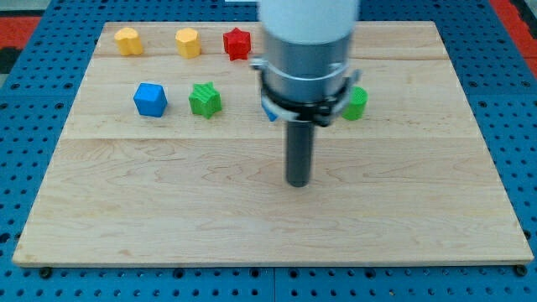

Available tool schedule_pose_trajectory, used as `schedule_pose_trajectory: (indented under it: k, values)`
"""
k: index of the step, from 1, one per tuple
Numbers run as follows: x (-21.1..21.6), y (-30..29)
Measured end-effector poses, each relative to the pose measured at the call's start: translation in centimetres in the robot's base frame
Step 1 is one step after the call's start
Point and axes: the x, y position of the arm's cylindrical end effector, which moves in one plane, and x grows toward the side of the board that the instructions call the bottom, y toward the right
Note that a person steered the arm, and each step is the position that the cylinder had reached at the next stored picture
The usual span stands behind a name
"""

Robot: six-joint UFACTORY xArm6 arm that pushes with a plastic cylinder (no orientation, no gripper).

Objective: Move the blue cube left side

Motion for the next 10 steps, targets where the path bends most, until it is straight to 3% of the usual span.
schedule_pose_trajectory:
  k: [4, 6, 7, 10]
  values:
    - [-1.0, 2.1]
    - [-1.5, 8.6]
    - [-4.0, 13.4]
    - [-4.6, 9.9]
